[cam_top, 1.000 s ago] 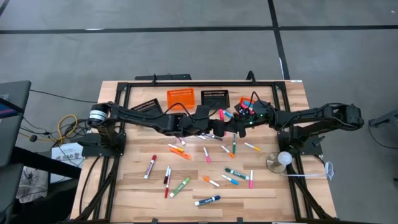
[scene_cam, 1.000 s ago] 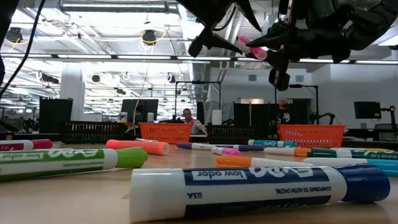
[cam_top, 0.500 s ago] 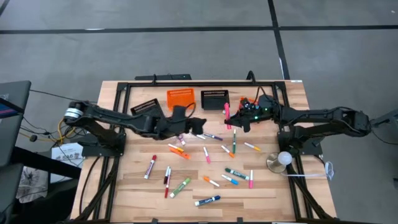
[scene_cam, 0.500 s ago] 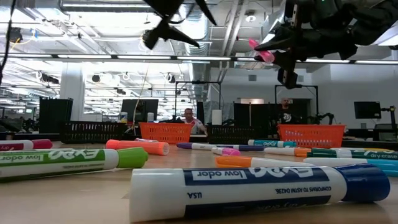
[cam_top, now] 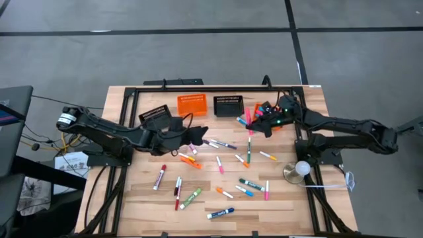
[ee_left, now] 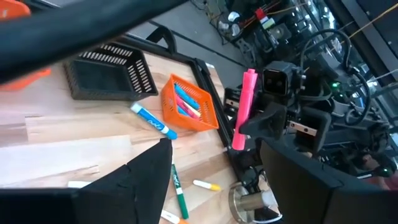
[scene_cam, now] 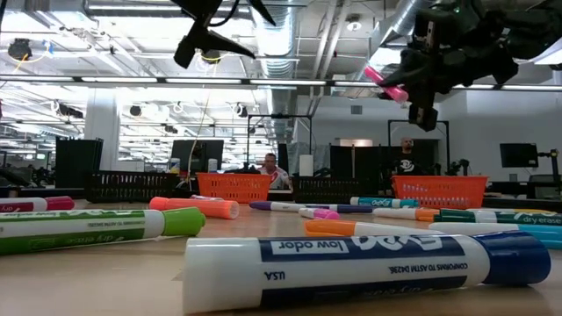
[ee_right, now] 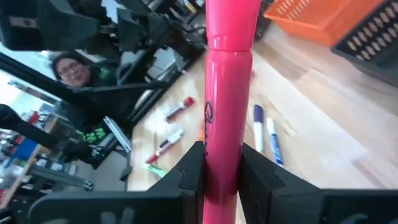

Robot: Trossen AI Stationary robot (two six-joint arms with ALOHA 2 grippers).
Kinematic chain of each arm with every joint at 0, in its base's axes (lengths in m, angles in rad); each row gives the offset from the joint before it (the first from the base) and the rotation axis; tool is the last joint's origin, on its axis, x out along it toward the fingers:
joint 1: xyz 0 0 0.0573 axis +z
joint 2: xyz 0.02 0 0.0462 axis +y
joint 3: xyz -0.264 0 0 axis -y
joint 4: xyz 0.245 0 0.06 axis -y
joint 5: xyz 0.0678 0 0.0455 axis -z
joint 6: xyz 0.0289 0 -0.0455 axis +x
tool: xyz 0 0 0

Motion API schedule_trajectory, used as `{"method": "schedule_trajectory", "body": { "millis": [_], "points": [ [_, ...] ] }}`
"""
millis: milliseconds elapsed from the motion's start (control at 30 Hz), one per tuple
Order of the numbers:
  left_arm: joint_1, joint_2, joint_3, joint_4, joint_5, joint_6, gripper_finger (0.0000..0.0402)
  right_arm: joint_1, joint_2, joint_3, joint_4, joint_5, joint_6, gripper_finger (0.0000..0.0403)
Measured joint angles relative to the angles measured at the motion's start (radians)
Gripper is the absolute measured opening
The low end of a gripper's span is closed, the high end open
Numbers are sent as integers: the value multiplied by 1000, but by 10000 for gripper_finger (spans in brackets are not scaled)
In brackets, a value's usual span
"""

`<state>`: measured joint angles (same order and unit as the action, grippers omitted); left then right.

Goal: Pick & Place Markers
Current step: Put the pink marker into the right orange bin

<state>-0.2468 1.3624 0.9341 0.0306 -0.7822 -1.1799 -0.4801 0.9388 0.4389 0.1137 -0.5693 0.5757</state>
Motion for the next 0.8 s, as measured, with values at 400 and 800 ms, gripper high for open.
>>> {"method": "schedule_trajectory", "body": {
  "millis": [400, 800],
  "points": [
    [1, 1, -21, 4, -3, -15, 241, -30, -16, 171, -624, 343, -341, 54],
    [1, 1, -21, 4, -3, -7, 241, -33, 130, 363, -880, 712, -600, 57]
  ]
}}
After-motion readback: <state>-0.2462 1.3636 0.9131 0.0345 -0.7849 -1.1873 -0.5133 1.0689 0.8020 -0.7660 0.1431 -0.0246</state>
